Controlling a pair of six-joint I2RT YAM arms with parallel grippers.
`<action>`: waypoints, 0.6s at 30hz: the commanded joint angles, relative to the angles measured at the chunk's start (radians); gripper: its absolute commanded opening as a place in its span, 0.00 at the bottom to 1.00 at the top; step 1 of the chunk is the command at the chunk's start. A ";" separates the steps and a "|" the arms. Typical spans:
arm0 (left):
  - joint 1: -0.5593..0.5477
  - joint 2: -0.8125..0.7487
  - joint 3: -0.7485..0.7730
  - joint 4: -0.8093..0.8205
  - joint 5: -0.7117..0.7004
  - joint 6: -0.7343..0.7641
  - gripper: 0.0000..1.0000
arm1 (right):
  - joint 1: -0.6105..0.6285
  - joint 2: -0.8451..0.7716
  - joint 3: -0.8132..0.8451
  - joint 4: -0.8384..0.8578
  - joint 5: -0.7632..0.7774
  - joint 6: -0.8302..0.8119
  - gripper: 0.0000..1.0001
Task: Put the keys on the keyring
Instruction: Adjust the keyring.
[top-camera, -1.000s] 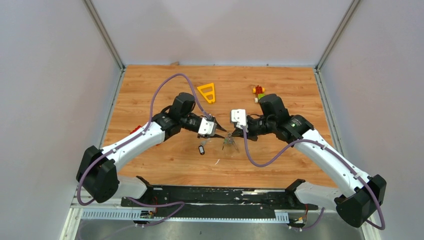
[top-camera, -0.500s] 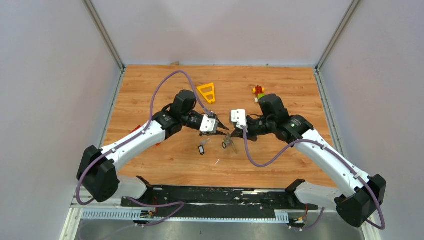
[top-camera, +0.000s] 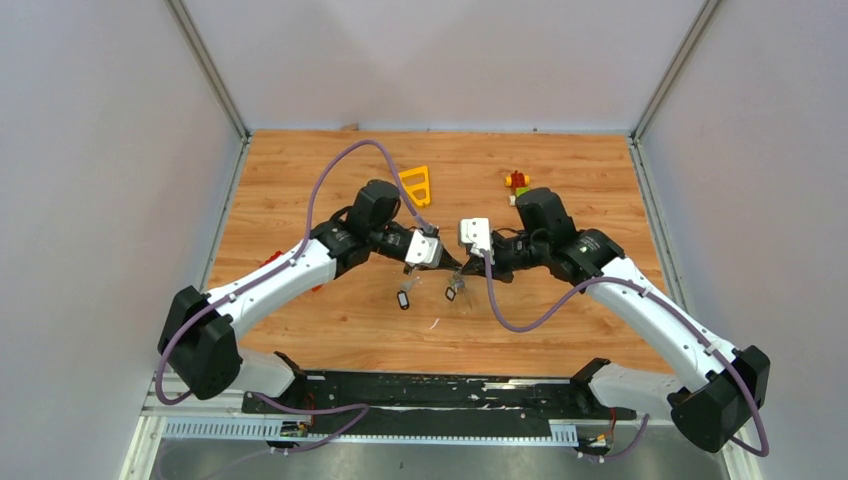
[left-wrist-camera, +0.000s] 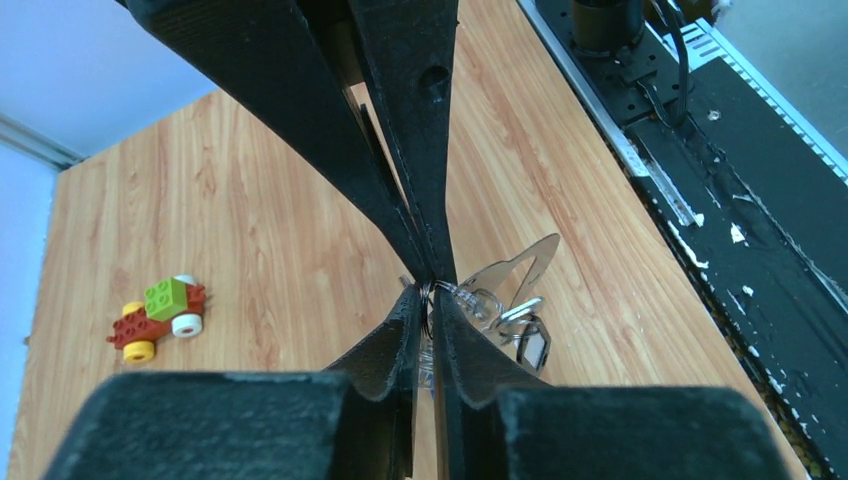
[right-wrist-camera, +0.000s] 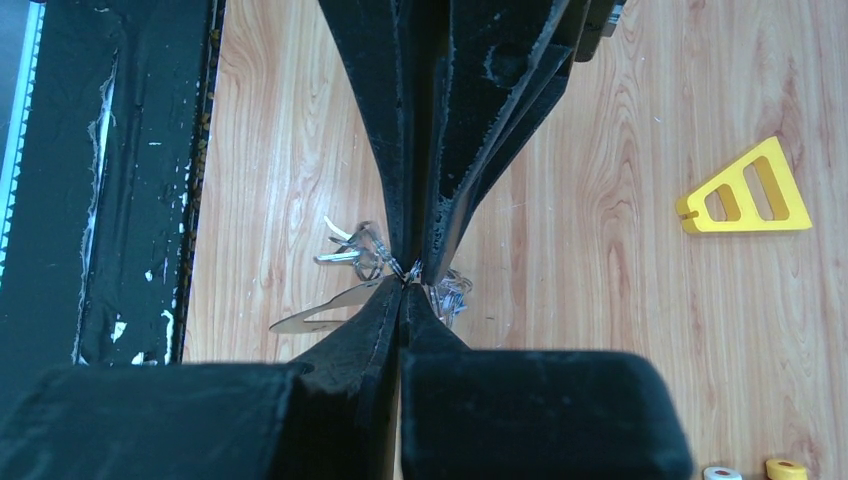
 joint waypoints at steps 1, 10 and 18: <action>-0.009 0.004 0.049 -0.003 0.023 -0.008 0.08 | 0.007 -0.002 0.010 0.059 -0.032 0.012 0.00; 0.000 -0.072 -0.074 0.130 0.033 -0.080 0.00 | 0.003 -0.080 -0.047 0.122 -0.003 0.046 0.13; 0.050 -0.126 -0.433 1.262 -0.049 -0.909 0.00 | -0.019 -0.214 -0.148 0.237 -0.052 0.101 0.32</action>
